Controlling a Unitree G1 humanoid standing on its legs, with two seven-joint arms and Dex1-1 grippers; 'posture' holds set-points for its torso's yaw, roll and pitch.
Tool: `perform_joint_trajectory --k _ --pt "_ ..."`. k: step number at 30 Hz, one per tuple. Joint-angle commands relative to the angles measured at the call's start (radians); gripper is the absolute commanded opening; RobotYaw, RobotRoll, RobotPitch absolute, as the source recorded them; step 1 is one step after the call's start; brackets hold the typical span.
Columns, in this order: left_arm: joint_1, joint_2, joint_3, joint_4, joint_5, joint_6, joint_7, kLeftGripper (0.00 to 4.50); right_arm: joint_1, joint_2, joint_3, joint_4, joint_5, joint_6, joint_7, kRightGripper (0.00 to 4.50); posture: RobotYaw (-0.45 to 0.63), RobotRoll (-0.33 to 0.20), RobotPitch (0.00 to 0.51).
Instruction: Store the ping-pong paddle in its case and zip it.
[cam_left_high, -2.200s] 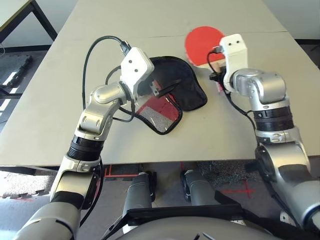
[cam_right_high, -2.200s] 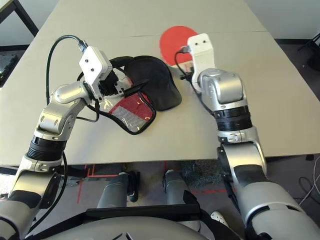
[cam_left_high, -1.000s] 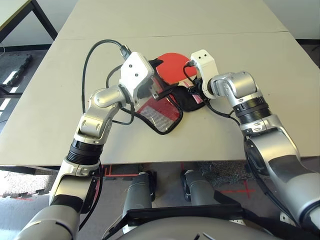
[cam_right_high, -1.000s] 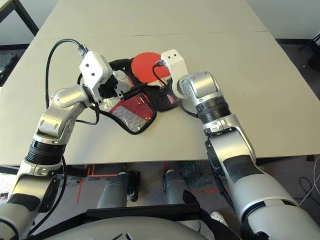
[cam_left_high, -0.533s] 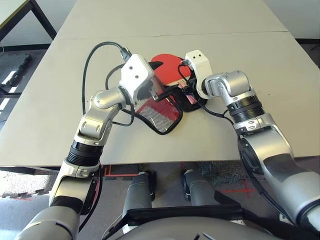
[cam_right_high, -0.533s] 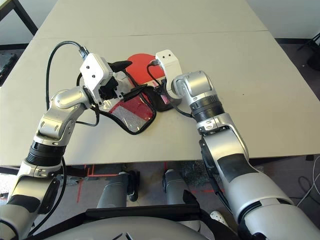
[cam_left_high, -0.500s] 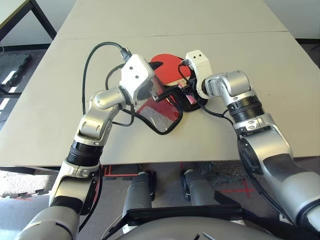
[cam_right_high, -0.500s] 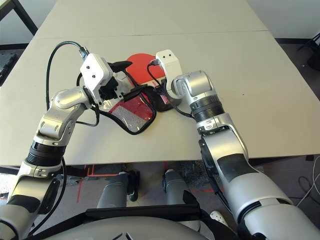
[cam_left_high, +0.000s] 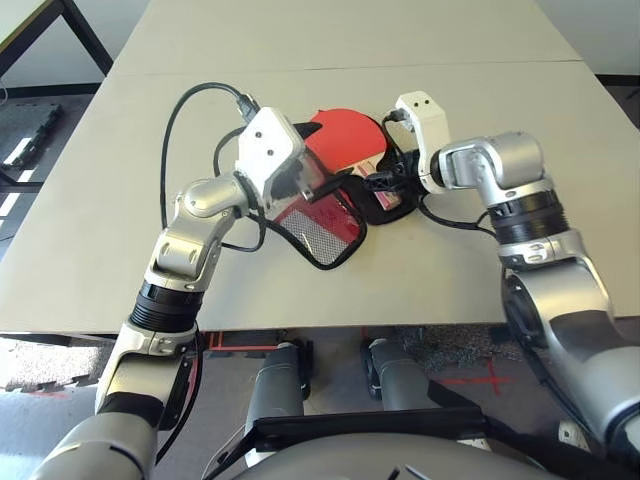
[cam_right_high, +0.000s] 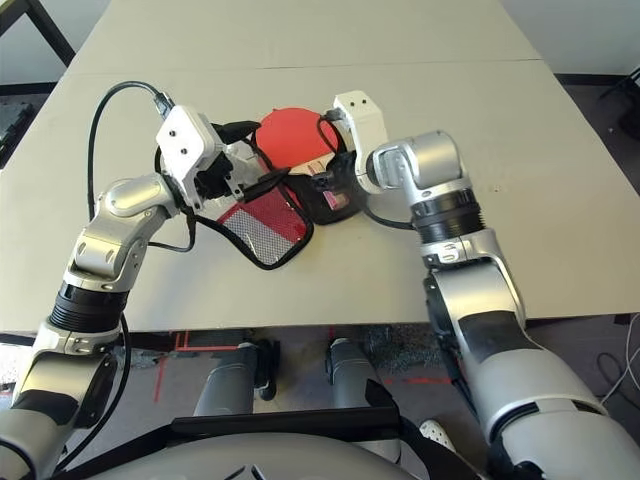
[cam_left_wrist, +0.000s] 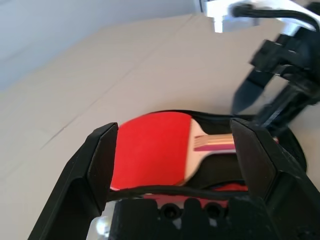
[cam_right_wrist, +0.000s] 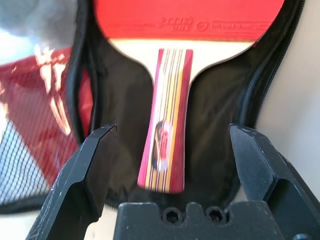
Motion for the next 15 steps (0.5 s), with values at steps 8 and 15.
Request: perform_joint_trajectory --k 8,15 --pt "-0.031 0.261 0.135 0.159 0.063 -0.03 -0.022 4.5 0.07 -0.126 -0.025 -0.014 0.063 -0.244 0.205 4.48 0.04 0.0 0.185" --pt "0.036 0.369 0.141 0.342 0.132 -0.142 -0.028 4.5 0.078 -0.12 -0.065 0.043 0.057 -0.349 0.203 4.48 0.04 0.0 0.179"
